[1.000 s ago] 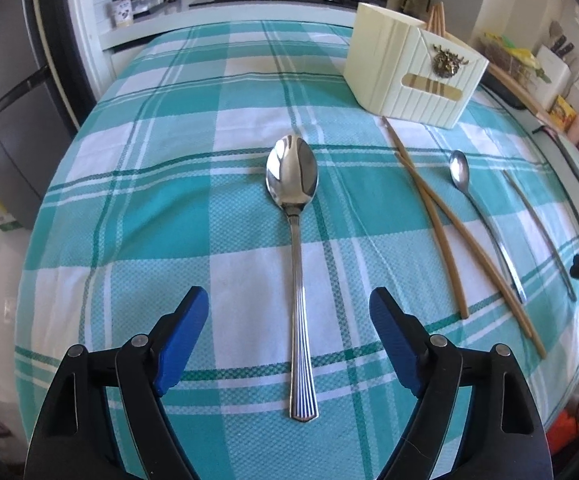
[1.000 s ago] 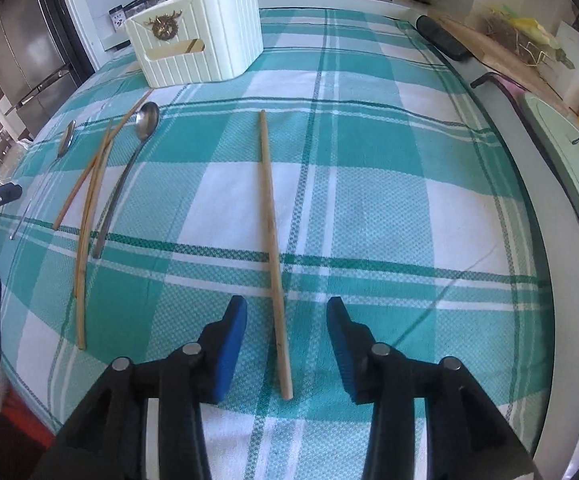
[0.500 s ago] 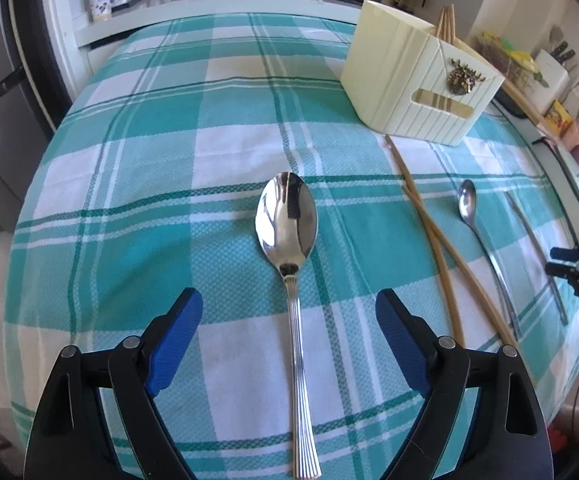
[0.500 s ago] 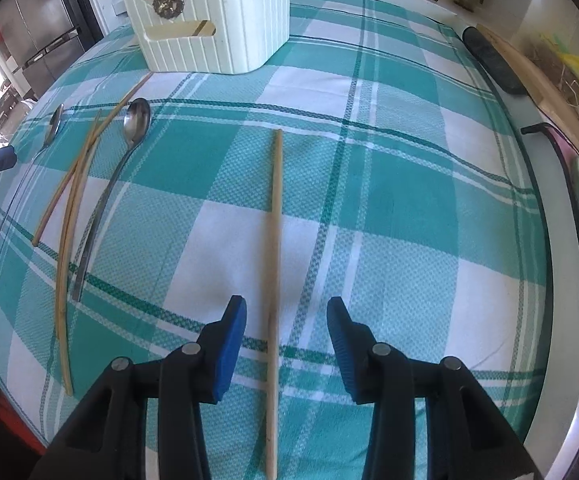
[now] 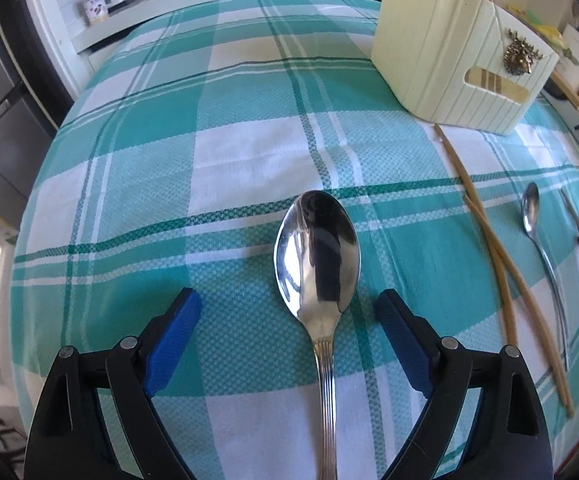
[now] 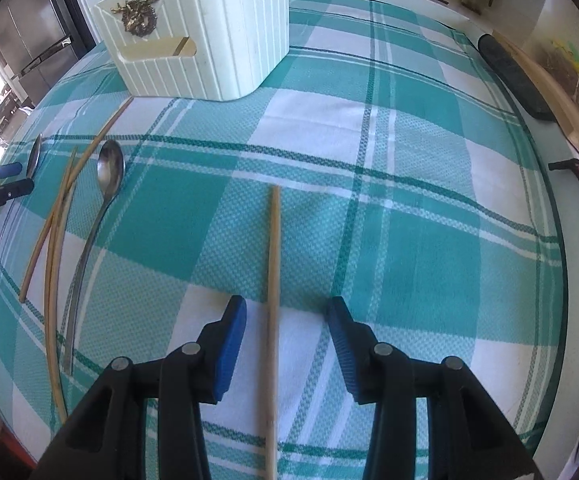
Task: Organize utensils
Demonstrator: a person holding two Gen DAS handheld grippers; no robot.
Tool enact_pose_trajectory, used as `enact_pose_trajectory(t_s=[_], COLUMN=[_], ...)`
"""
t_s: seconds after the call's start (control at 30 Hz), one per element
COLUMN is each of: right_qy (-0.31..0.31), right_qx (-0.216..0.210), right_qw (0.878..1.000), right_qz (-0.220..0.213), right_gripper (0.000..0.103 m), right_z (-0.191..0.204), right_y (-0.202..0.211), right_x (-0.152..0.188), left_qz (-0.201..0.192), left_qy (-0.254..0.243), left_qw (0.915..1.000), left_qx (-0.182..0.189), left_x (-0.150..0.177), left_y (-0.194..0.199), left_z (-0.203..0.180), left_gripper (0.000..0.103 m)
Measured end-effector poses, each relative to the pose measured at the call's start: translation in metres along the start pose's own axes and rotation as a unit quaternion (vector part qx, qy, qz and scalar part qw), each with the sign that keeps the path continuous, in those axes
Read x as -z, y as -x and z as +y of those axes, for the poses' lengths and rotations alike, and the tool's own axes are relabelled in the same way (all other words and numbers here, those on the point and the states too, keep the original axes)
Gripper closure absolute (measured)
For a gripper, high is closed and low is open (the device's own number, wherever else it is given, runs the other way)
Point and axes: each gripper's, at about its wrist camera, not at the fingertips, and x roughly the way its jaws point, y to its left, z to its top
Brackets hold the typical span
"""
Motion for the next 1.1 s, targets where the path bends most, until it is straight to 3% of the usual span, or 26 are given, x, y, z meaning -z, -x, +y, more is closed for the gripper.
enact_pose_trajectory(t_s=[0.03,0.1,0.17,0.2,0.23,0.37,0.53,0.8,1.1], right_qy=[-0.001,0.002,-0.004,-0.006,-0.01,-0.045,-0.048,-0.045,-0.025], right_qx=[0.0,-0.003,0.001,0.004,0.001,-0.029,-0.044,-0.051,-0.047], right_qw=[1.0,1.0,1.0,1.0,1.0,0.998,0.99,0.969,0.95], right_qz=[-0.002,-0.002,-0.007,-0.009,-0.012,-0.042,-0.125,-0.236,-0.307], right_gripper=[0.058,0.062,0.088,0.092,0.097,0.097,0.097,0.097,0.097], right_z=[0.0,0.002,0.002,0.001,-0.001,-0.013,-0.019,-0.016,0.006], right_y=[-0.001,-0.005,-0.007,-0.007,-0.007,0.002,0.062,0.158,0.207], right_x=[-0.004,-0.013,-0.018,-0.021,-0.022,-0.018,0.002,0.041,0.061], left_qz=[0.0,-0.006,-0.015,-0.018,-0.015,-0.029,-0.083,-0.173,-0.207], left_qy=[0.001,0.002,-0.001,0.001,0.006,0.031,0.032,0.031,0.027], left_qw=[1.0,1.0,0.9998,0.9996,0.9996,0.9983,0.9944,0.9808,0.9736], left_qx=[-0.001,0.002,0.011,0.02,0.021,0.039,0.056,0.085,0.093], left_x=[-0.002,-0.004,-0.007,-0.009,-0.011,-0.008,-0.001,0.023,0.029], left_y=[-0.001,-0.001,0.001,0.002,0.002,0.014,0.069,0.161,0.194], left_z=[-0.001,-0.004,-0.008,-0.009,-0.009,-0.004,-0.005,-0.009,-0.016], left_gripper=[0.013,0.024,0.058,0.061,0.061,0.062,0.062,0.062,0.062])
